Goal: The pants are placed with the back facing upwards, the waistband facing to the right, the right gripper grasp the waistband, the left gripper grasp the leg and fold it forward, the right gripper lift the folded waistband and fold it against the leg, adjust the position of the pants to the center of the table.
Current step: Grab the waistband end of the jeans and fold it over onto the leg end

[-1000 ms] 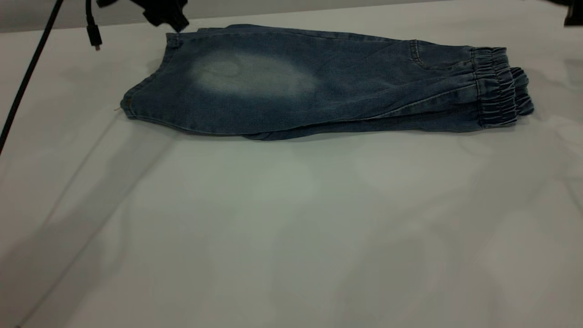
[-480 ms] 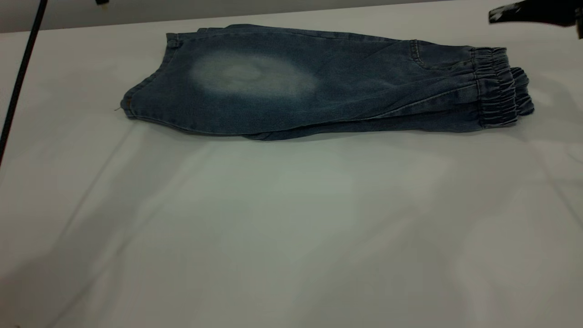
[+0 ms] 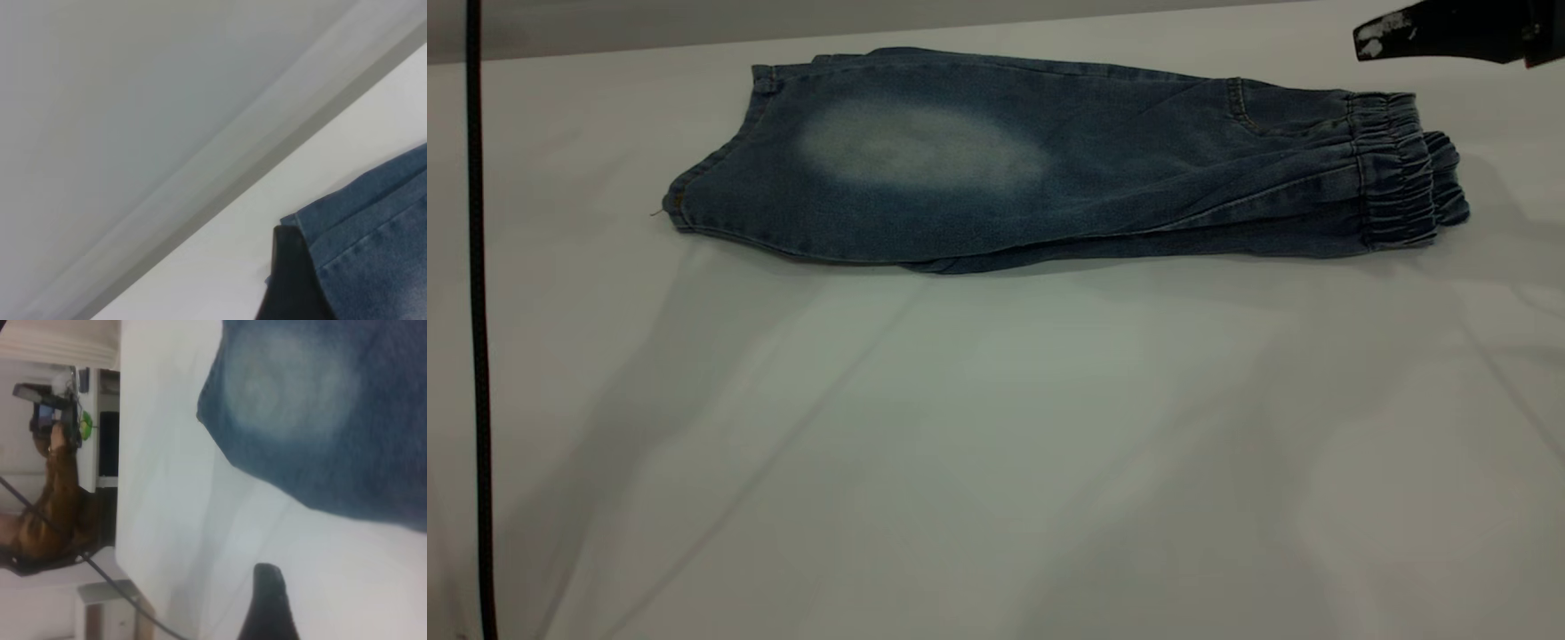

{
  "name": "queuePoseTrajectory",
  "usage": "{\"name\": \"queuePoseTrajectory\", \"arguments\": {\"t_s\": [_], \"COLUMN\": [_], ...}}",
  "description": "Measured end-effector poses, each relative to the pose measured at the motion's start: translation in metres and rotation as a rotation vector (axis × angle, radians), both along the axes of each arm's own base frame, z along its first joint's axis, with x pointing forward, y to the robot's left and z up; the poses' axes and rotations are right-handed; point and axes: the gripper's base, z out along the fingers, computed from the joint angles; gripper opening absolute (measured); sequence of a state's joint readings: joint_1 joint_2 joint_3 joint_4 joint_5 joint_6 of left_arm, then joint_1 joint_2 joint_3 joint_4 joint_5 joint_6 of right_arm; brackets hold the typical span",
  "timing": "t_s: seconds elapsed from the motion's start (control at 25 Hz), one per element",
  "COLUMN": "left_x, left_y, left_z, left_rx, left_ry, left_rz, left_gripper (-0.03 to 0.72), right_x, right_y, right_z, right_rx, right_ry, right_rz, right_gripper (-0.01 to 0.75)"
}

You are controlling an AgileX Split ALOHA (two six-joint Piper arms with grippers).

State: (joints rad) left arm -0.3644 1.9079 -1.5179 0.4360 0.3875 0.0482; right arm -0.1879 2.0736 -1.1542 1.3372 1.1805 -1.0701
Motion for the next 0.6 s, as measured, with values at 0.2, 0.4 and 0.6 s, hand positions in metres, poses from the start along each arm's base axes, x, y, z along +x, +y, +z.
{"name": "queuePoseTrajectory", "arguments": {"t_s": [0.2, 0.4, 0.6], "left_x": [0.000, 0.000, 0.000], "left_y": [0.000, 0.000, 0.000], "left_z": [0.000, 0.000, 0.000], "left_rx": [-0.001, -0.002, -0.001], "left_ry": [-0.003, -0.006, -0.006], "left_rz": [-0.002, -0.003, -0.003], "left_gripper": [0.434, 0.434, 0.434], "right_x": [0.004, 0.000, -0.004], "right_y": [0.000, -0.001, -0.003], "right_z": [0.003, -0.002, -0.014], "right_rx": [0.017, -0.039, -0.172], "right_ry": [-0.075, -0.049, 0.019], "right_rz": [-0.010, 0.029, 0.048], "right_gripper": [0.459, 0.533, 0.630]}}
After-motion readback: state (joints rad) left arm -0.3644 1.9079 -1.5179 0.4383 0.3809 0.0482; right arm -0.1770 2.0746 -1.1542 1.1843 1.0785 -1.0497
